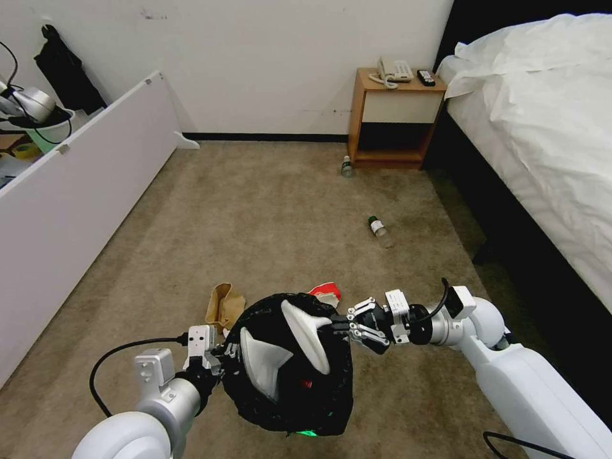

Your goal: Pick up the trash bin, then pick up the garbage from the floor and place it into the trash bin.

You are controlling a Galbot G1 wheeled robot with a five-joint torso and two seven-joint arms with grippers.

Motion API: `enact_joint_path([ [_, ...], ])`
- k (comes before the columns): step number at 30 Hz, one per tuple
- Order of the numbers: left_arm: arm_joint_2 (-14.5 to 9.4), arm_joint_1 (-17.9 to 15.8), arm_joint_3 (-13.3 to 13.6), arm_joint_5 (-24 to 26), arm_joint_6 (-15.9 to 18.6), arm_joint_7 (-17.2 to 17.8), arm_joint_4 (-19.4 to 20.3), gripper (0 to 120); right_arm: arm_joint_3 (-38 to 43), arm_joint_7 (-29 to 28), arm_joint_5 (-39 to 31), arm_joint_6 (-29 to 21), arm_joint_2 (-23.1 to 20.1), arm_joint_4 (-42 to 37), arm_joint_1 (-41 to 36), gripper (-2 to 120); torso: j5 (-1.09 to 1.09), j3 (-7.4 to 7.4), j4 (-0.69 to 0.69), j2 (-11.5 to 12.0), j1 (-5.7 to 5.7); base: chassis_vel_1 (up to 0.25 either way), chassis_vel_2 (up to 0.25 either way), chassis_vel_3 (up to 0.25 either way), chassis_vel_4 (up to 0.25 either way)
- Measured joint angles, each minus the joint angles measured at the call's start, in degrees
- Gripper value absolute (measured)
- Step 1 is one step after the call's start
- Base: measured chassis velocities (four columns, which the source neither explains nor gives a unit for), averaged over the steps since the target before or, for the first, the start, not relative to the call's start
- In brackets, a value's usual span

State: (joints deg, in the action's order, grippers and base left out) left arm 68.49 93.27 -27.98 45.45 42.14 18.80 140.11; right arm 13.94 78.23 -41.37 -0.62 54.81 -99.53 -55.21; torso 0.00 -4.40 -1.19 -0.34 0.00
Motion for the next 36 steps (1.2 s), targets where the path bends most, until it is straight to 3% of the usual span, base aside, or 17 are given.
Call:
enact_joint_path([
  [8,0.02,0.03,0.00,0.02,0.00,-0.02,0.10,1,0.56,0.87,0.54,0.03,0.05,0.77,-0.11,0,0.00,-0.01,0.00,0.00,0.00,0.000,0.000,0.000,0.000],
  [11,0.07,0.00,0.10,0.02,0.00,-0.04,0.18,1,0.58,0.87,0.64,-0.07,0.08,0.96,-0.17,16,0.00,-0.01,0.00,0.00,0.00,0.000,0.000,0.000,0.000],
  [18,0.14,0.00,0.11,0.02,0.00,-0.07,0.20,1,0.58,0.71,0.67,-0.09,0.13,1.04,-0.15,36,0.00,-0.01,0.00,0.00,0.00,0.000,0.000,0.000,0.000],
  [20,0.17,0.06,0.15,0.02,0.00,-0.09,0.32,1,0.56,0.60,0.85,-0.09,0.24,1.19,-0.14,48,0.00,0.00,0.00,0.00,0.00,0.000,0.000,0.000,0.000],
  [26,0.17,0.17,0.25,0.02,0.00,-0.17,0.56,1,0.57,0.41,0.92,-0.09,0.24,1.20,-0.15,62,0.00,0.00,0.00,0.00,0.00,0.000,0.000,0.000,0.000],
  [28,0.19,0.24,0.44,0.02,0.00,-0.28,0.72,1,0.49,-0.11,0.91,-0.11,0.26,1.17,-0.14,77,0.00,0.00,0.00,0.00,0.00,0.000,0.000,0.000,0.000],
  [30,0.21,0.28,0.53,0.00,0.00,-0.29,0.74,1,0.46,-0.26,0.90,-0.11,0.29,1.17,-0.12,81,0.00,0.00,0.00,0.00,0.00,0.000,0.000,0.000,0.000],
  [31,0.22,0.39,0.62,-0.06,0.00,-0.36,0.77,1,0.37,-0.78,0.82,-0.14,0.31,1.12,-0.12,88,0.00,0.00,0.00,0.00,0.00,0.000,0.000,0.000,0.000],
  [36,0.22,0.51,0.76,-0.13,0.00,-0.43,0.86,1,0.24,-1.70,0.69,-0.20,0.29,0.99,-0.13,99,0.00,0.00,0.00,0.00,0.00,0.000,0.000,0.000,0.000],
])
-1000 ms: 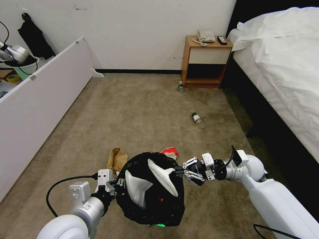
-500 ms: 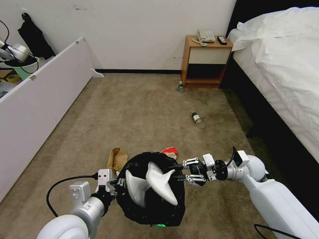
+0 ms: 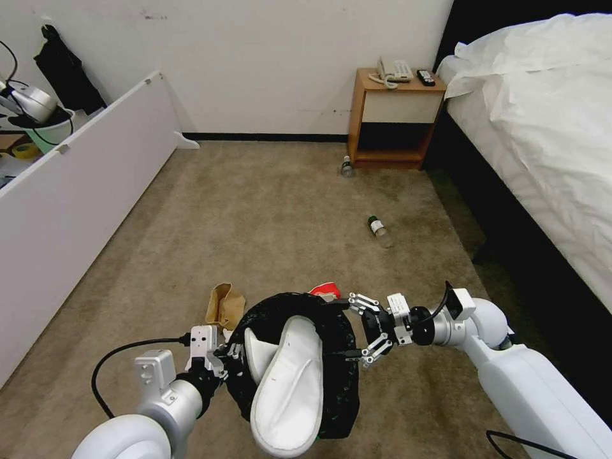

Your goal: Pick up the trash bin, then pick up the garbage from the floor and place it into the trash bin.

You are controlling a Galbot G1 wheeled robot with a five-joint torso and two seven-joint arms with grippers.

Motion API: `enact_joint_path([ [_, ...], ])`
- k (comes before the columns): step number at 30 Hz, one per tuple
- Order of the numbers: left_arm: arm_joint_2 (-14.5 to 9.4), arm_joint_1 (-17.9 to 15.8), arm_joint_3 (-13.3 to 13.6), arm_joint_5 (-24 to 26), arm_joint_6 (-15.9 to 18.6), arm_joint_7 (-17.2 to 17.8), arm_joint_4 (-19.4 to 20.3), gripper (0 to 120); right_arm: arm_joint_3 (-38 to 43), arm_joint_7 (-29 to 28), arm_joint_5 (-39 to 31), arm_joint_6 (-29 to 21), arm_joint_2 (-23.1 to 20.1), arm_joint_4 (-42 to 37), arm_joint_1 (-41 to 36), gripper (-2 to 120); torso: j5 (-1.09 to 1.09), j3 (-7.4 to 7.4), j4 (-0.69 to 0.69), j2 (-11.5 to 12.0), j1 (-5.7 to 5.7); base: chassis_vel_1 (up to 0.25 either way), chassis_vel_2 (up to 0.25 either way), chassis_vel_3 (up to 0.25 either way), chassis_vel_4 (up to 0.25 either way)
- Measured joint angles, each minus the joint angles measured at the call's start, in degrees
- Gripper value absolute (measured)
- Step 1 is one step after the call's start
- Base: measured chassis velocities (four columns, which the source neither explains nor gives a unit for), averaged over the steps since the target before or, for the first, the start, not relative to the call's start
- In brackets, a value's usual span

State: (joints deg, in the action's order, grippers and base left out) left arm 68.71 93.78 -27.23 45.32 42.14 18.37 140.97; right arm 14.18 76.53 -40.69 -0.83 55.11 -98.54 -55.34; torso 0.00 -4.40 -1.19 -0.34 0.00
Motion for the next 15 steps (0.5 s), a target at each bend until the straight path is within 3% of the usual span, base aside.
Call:
enact_joint_path([
  [15,0.14,0.30,0.80,-0.49,0.00,1.50,-0.47,1,0.27,-2.44,-2.18,-0.19,-0.04,-0.81,0.09,100,0.00,0.00,0.00,0.00,0.00,0.000,0.000,0.000,0.000],
])
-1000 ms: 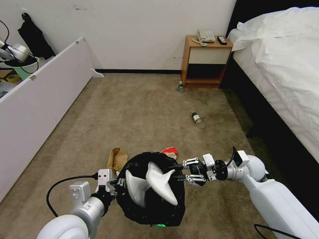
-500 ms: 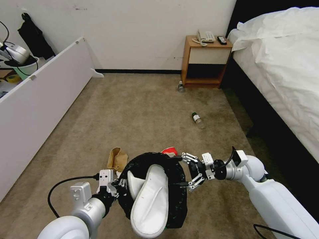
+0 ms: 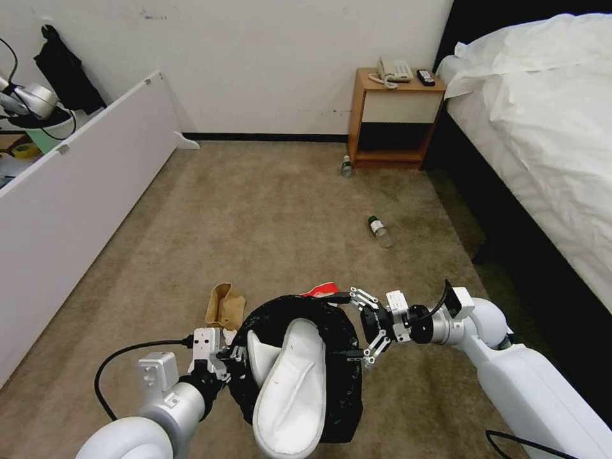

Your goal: Pick up the trash bin, then pick up the garbage from the floor and place it into the trash bin.

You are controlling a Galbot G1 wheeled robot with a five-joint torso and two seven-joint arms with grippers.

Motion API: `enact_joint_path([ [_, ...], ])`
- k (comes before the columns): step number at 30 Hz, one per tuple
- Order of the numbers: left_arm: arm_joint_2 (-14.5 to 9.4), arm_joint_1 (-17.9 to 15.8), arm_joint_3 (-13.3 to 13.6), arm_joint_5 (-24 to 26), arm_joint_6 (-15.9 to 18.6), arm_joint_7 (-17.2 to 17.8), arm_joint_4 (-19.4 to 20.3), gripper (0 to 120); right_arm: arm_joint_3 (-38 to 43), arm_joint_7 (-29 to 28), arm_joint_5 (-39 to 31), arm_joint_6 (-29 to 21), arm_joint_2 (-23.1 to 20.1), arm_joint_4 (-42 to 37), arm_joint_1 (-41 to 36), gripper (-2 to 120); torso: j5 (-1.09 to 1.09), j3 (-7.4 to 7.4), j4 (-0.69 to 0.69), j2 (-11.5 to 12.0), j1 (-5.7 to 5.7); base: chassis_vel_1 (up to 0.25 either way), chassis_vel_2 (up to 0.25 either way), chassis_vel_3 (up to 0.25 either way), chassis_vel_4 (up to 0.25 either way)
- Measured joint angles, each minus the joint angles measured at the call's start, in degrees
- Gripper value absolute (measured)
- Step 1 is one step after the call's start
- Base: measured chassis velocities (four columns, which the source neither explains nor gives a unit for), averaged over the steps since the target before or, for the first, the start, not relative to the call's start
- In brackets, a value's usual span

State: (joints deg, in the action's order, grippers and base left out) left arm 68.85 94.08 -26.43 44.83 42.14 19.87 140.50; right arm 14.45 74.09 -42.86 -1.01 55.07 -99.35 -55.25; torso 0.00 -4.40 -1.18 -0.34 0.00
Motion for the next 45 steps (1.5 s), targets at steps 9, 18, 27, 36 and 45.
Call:
enact_joint_path([
  [9,1.13,-1.29,-3.36,5.83,0.00,5.80,-0.55,1,1.32,-16.42,-7.30,0.49,-0.34,-5.28,-1.69,100,0.01,0.00,0.00,0.00,0.00,0.000,0.000,0.000,0.000],
  [18,2.23,-3.03,-13.36,13.74,0.00,9.39,-1.28,1,3.75,-47.54,-6.47,4.37,0.43,-11.15,-4.92,100,0.01,0.00,0.00,0.00,0.00,0.000,0.000,0.000,0.000],
  [27,1.50,-4.66,-26.62,21.79,0.00,10.13,-3.82,1,10.62,-66.11,3.22,5.75,2.48,-18.65,-14.76,100,0.01,0.00,-0.02,0.00,0.00,0.000,0.000,0.000,0.000],
  [36,1.03,-5.82,-34.29,26.82,0.00,11.85,-6.61,1,14.40,-67.32,9.59,6.96,6.07,-21.33,-21.08,100,0.01,0.00,-0.01,0.00,0.00,0.000,0.000,0.000,0.000],
  [45,0.56,-7.08,-40.36,29.12,0.00,13.08,-8.92,1,15.95,-66.99,11.78,8.95,11.02,-21.80,-23.40,100,0.01,0.00,0.00,0.00,0.00,0.000,0.000,0.000,0.000],
])
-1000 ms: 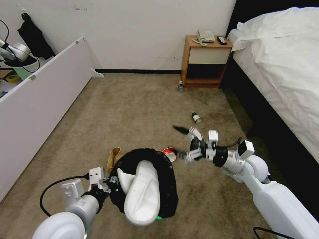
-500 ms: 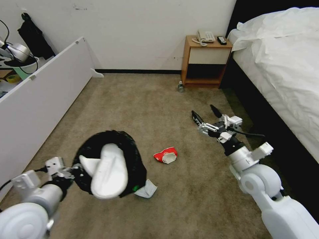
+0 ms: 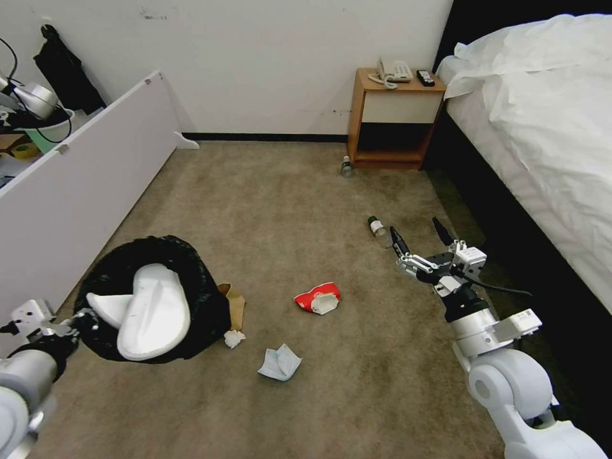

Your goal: Pick up the trash bin, then pick up the garbage from the floor and place it into the trash bin.

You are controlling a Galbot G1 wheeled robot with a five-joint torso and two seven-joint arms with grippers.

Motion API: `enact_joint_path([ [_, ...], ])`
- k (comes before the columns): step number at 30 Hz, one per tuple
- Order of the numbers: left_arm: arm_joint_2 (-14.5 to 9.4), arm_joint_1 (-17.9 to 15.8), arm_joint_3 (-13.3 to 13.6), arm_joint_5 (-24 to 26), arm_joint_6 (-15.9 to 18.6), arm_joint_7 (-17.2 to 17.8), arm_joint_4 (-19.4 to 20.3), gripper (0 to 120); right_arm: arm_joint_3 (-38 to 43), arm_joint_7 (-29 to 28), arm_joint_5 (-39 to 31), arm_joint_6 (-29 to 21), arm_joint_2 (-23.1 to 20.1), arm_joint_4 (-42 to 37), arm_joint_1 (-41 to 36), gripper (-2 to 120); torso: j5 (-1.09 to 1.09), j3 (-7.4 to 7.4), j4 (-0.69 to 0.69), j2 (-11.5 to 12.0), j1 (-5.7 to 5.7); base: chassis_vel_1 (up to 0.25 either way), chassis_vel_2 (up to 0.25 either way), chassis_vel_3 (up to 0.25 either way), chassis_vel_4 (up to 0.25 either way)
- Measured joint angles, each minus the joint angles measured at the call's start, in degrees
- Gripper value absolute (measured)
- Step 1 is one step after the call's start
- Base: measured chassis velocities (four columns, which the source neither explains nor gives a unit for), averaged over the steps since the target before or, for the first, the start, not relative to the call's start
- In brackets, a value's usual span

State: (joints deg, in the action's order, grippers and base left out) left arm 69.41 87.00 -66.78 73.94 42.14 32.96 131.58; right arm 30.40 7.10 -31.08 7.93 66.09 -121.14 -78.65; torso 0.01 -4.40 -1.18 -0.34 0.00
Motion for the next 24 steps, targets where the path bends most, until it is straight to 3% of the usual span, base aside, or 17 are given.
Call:
enact_joint_path([
  [10,-0.66,-1.20,-3.02,1.63,0.00,0.13,-1.97,1,0.37,1.08,2.50,1.45,2.33,0.77,-0.53,100,-0.01,-0.01,0.00,0.00,0.00,0.000,0.000,0.000,0.000],
  [24,-0.71,-1.52,-3.12,1.74,0.00,-0.12,-2.92,1,0.30,1.98,3.11,2.17,2.55,1.12,-1.41,100,-0.01,-0.01,-0.01,0.00,0.00,0.000,0.000,0.000,0.000],
])
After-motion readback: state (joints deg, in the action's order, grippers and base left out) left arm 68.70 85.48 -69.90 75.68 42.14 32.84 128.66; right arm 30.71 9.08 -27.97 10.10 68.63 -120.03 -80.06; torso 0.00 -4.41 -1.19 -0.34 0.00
